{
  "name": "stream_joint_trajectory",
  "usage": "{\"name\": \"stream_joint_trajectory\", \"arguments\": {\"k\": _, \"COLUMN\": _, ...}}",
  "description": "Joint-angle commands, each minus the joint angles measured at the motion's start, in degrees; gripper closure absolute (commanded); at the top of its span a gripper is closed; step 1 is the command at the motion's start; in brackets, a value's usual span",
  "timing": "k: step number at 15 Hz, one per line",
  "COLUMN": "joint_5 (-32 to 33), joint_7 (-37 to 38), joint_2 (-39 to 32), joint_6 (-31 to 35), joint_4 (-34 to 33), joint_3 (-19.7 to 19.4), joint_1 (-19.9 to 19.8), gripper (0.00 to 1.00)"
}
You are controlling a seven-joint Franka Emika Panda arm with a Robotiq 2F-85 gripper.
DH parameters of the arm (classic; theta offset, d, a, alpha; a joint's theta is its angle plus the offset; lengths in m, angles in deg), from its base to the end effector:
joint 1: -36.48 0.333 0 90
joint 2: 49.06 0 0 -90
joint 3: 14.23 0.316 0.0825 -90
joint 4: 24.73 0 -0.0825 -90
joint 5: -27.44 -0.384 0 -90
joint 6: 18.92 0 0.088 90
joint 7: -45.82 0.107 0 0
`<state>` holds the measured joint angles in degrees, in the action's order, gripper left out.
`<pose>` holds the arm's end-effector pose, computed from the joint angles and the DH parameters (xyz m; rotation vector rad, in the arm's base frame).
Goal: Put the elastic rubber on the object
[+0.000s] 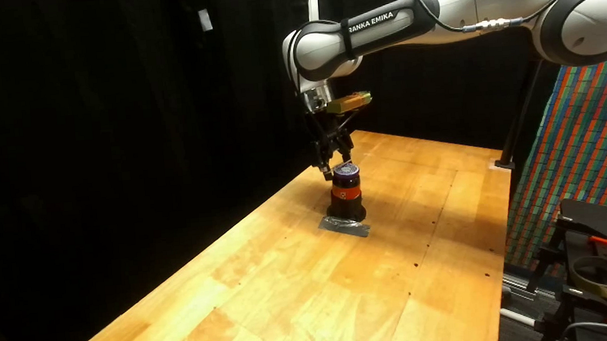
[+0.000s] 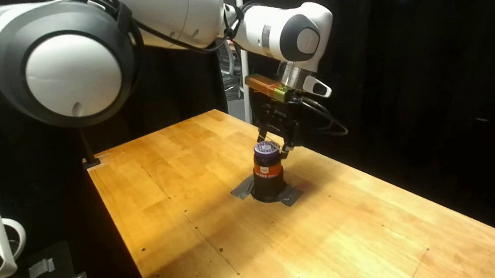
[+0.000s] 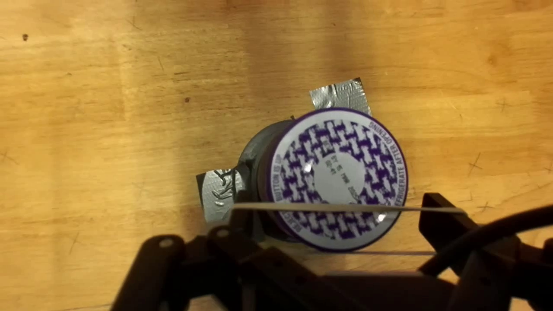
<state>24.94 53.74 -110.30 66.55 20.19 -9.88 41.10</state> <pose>0.7468 0.0981 0.2554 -3.0263 0.0202 0.5680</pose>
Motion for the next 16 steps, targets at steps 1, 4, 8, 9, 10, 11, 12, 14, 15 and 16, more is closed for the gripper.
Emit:
{"name": "stream_joint_trajectory", "arguments": {"k": 1, "joint_5": -0.5, "joint_7": -1.7, "joint_2": 1.6, "joint_6": -1.3, "joint_4": 2.2, "joint_3": 0.5, "joint_1": -0.8, "gripper": 0.0}}
{"name": "stream_joint_trajectory", "arguments": {"k": 4, "joint_5": -0.4, "joint_7": -1.8, "joint_2": 2.6, "joint_6": -1.5, "joint_4": 4.2, "joint_3": 0.3, "joint_1": -1.2, "gripper": 0.0}}
{"name": "stream_joint_trajectory", "arguments": {"k": 8, "joint_5": -0.2, "joint_7": -1.7, "joint_2": 5.8, "joint_6": 1.9, "joint_4": 9.2, "joint_3": 0.1, "joint_1": -1.5, "gripper": 0.0}}
{"name": "stream_joint_trajectory", "arguments": {"k": 9, "joint_5": -0.2, "joint_7": -1.6, "joint_2": 6.9, "joint_6": 2.8, "joint_4": 10.9, "joint_3": 0.1, "joint_1": -1.7, "gripper": 0.0}}
{"name": "stream_joint_trajectory", "arguments": {"k": 10, "joint_5": -0.4, "joint_7": -1.5, "joint_2": 8.1, "joint_6": 3.7, "joint_4": 12.6, "joint_3": 0.2, "joint_1": -1.9, "gripper": 0.0}}
{"name": "stream_joint_trajectory", "arguments": {"k": 11, "joint_5": -0.4, "joint_7": -1.5, "joint_2": 9.2, "joint_6": 5.1, "joint_4": 14.6, "joint_3": 0.2, "joint_1": -2.0, "gripper": 0.0}}
{"name": "stream_joint_trajectory", "arguments": {"k": 12, "joint_5": -0.4, "joint_7": -1.5, "joint_2": 10.4, "joint_6": 7.0, "joint_4": 17.0, "joint_3": 0.2, "joint_1": -2.0, "gripper": 0.0}}
{"name": "stream_joint_trajectory", "arguments": {"k": 14, "joint_5": -0.3, "joint_7": -1.6, "joint_2": 12.6, "joint_6": 11.1, "joint_4": 22.3, "joint_3": 0.1, "joint_1": -2.0, "gripper": 0.0}}
{"name": "stream_joint_trajectory", "arguments": {"k": 15, "joint_5": -0.3, "joint_7": -1.7, "joint_2": 13.7, "joint_6": 13.6, "joint_4": 25.2, "joint_3": 0.1, "joint_1": -2.0, "gripper": 0.0}}
{"name": "stream_joint_trajectory", "arguments": {"k": 16, "joint_5": -0.3, "joint_7": -1.7, "joint_2": 14.5, "joint_6": 16.3, "joint_4": 27.8, "joint_3": 0.1, "joint_1": -2.0, "gripper": 0.0}}
